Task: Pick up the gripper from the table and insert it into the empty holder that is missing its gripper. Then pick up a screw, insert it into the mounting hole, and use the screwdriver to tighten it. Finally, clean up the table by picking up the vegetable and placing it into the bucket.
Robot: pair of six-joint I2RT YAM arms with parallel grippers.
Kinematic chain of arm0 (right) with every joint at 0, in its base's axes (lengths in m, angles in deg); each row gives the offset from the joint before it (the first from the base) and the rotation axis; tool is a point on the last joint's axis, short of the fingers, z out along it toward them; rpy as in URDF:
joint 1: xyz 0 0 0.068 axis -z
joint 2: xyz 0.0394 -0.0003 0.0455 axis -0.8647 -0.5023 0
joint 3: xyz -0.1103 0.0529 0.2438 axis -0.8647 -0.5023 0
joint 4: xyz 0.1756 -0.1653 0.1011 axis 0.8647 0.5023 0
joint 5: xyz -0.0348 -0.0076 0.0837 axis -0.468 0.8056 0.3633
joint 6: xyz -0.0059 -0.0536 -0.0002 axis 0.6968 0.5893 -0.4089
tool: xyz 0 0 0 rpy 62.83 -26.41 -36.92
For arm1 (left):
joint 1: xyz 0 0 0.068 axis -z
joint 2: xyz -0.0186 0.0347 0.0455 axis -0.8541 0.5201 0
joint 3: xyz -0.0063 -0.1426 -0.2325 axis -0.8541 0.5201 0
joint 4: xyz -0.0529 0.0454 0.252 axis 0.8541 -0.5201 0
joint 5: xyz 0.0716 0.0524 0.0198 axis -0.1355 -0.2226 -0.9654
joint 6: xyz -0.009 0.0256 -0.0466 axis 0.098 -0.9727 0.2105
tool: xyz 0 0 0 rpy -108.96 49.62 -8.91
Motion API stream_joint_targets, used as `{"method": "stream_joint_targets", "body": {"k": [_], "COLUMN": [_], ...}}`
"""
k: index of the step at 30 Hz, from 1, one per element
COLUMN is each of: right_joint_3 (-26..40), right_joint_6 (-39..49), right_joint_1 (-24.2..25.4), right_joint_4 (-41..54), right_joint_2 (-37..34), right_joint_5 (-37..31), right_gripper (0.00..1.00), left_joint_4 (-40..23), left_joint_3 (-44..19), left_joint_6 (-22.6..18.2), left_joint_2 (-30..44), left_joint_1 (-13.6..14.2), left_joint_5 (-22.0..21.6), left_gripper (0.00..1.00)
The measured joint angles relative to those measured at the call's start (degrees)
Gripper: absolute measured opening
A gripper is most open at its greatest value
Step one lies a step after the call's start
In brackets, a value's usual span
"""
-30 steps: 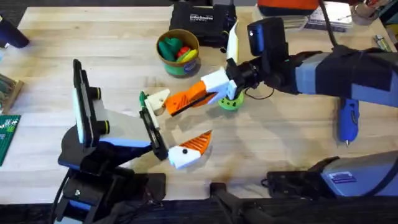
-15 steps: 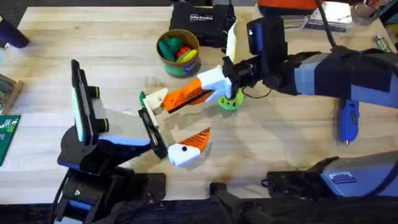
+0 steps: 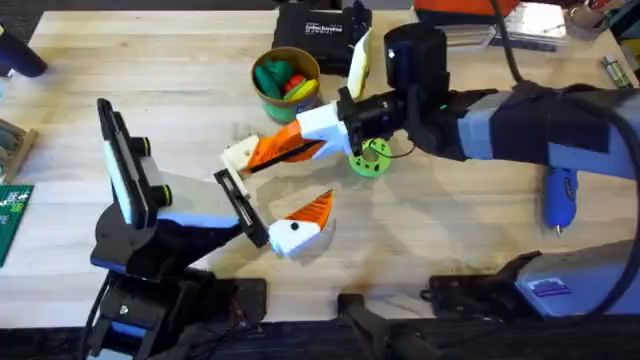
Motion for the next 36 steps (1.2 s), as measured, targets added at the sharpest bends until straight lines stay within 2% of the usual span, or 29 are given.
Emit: {"method": "stream_joint_targets", "body": {"k": [10, 29, 36], "right_joint_3": [0.0, 0.0, 0.1], "right_joint_6": [-0.8, -1.0, 2.2], "right_joint_1": [-1.1, -2.9, -3.1], "right_joint_4": [-5.6, -10.2, -10.5], "right_joint_2": [-3.2, -3.9, -3.9], "right_joint_5": [-0.3, -3.0, -3.6], "right_gripper": [0.010, 0.010, 0.010], "left_joint_4": [-0.1, 0.0, 0.0], "left_joint_3": [0.0, 0.0, 0.0], "left_joint_6": [2.0, 1.6, 1.3], "left_joint_2": [0.5, 0.4, 0.4], "left_joint_1": [0.0, -0.3, -0.4], "left_joint_5": [-0.2, -1.7, -2.1], "left_gripper": [0.986, 0.985, 0.986]}}
